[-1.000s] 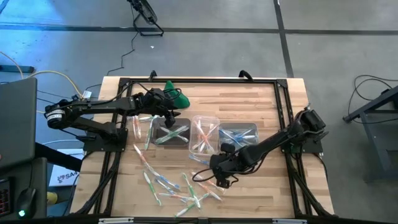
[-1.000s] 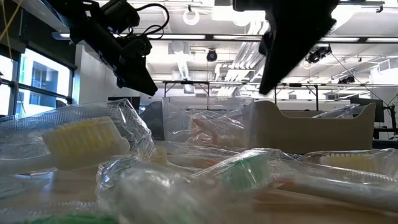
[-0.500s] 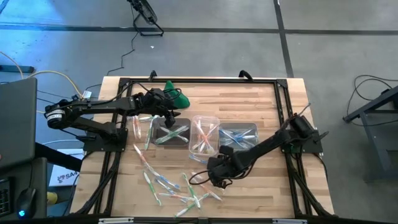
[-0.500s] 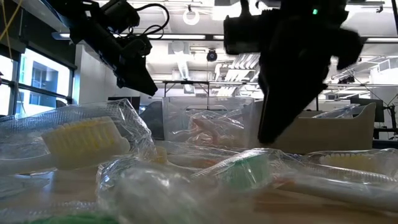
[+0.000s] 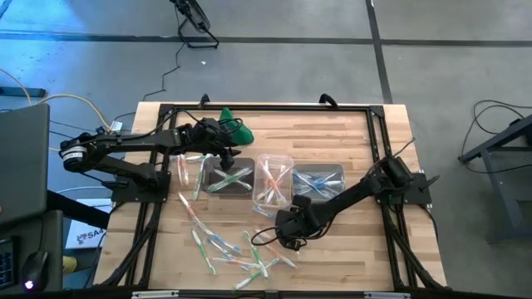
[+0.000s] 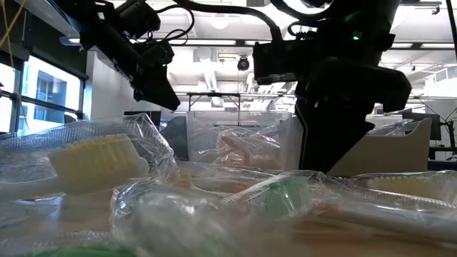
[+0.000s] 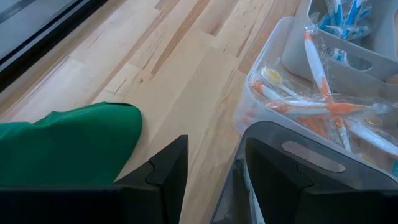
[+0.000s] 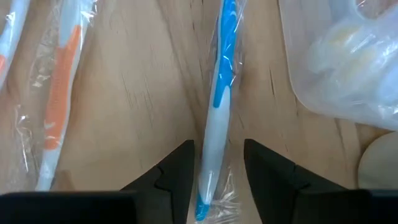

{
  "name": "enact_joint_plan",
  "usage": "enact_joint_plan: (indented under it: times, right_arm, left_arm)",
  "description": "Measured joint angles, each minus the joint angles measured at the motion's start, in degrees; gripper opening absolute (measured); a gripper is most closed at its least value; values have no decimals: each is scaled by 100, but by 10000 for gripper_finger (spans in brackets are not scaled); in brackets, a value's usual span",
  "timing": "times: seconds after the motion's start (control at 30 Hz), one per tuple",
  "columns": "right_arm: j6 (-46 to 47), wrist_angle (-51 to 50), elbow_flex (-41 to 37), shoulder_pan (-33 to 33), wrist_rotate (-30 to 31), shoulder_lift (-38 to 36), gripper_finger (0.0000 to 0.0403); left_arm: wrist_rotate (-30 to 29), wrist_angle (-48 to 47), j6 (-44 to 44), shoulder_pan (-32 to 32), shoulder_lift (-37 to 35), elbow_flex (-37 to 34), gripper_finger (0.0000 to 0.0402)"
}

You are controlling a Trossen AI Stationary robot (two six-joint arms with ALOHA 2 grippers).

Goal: Pick & Place Toothbrushes
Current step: Put the blue toothbrush into the gray bin

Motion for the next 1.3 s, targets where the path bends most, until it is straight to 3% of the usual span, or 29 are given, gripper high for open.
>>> enact_joint_plan:
  times: [0.6,0.9,1.3]
  right_arm:
    - [-202,24,-2,79,-152,2,18]
    - [-307,-174,-27,225,-243,-206,13]
    - [-168,-957,-15,264,47,-1696,13]
  left_arm:
    - [0,-29,-2,-1,0,0,155]
    - [0,-261,-2,0,0,0,155]
    - [0,-258,-2,-1,2,0,155]
